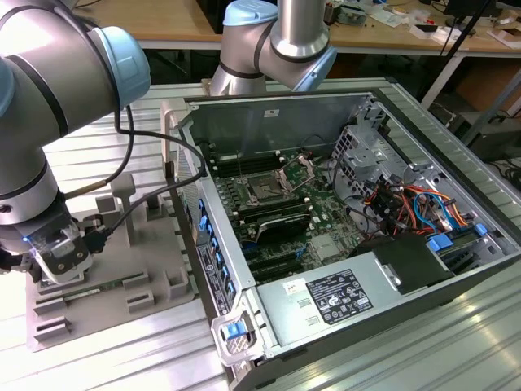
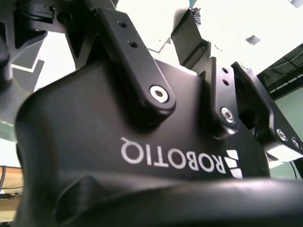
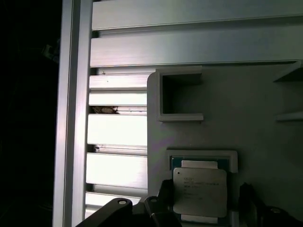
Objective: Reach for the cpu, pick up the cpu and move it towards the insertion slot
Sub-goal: 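Pick up the cpu and move it towards the insertion slot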
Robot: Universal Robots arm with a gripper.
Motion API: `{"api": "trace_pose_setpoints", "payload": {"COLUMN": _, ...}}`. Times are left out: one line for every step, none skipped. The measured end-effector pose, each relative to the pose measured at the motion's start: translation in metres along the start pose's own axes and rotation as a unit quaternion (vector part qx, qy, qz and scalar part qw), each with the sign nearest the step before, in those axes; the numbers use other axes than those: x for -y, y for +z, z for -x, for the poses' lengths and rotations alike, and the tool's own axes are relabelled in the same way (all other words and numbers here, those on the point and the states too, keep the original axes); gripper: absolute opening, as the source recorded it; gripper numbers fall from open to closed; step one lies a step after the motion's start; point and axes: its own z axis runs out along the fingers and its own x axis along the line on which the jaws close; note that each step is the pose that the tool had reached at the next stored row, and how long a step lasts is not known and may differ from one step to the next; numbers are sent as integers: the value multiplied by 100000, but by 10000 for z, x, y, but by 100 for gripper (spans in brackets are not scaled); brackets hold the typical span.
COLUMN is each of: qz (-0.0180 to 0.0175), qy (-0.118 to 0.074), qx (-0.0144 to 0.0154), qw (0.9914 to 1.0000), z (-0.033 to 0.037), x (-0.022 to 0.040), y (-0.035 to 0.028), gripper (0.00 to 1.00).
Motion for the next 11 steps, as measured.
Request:
{"api": "trace_pose_setpoints", "payload": {"qz": 1, "qy": -339, "qx": -17, "qw": 99999, "z": 0, "x": 0, "y": 0, "gripper": 66}}
{"api": "trace_pose_setpoints", "payload": {"qz": 1, "qy": -771, "qx": -35, "qw": 99997, "z": 0, "x": 0, "y": 0, "gripper": 66}}
{"api": "trace_pose_setpoints", "payload": {"qz": 4, "qy": -1340, "qx": -55, "qw": 99991, "z": 0, "x": 0, "y": 0, "gripper": 66}}
{"api": "trace_pose_setpoints", "payload": {"qz": 8, "qy": -1707, "qx": -68, "qw": 99985, "z": 1, "x": 0, "y": 1, "gripper": 66}}
{"api": "trace_pose_setpoints", "payload": {"qz": 9, "qy": -1930, "qx": -73, "qw": 99981, "z": 2, "x": -5, "y": 1, "gripper": 66}}
{"api": "trace_pose_setpoints", "payload": {"qz": 3, "qy": -1966, "qx": -81, "qw": 99981, "z": 2, "x": -17, "y": 1, "gripper": 66}}
{"api": "trace_pose_setpoints", "payload": {"qz": 7, "qy": -1964, "qx": -83, "qw": 99981, "z": 1, "x": -27, "y": 2, "gripper": 66}}
{"api": "trace_pose_setpoints", "payload": {"qz": 11, "qy": -1967, "qx": -78, "qw": 99981, "z": 2, "x": -43, "y": 3, "gripper": 66}}
{"api": "trace_pose_setpoints", "payload": {"qz": 12, "qy": -1972, "qx": -76, "qw": 99981, "z": 2, "x": -47, "y": 3, "gripper": 66}}
{"api": "trace_pose_setpoints", "payload": {"qz": 25, "qy": -1992, "qx": -81, "qw": 99980, "z": 2, "x": -47, "y": 3, "gripper": 66}}
{"api": "trace_pose_setpoints", "payload": {"qz": 52, "qy": -2067, "qx": -85, "qw": 99979, "z": 1, "x": -47, "y": 3, "gripper": 66}}
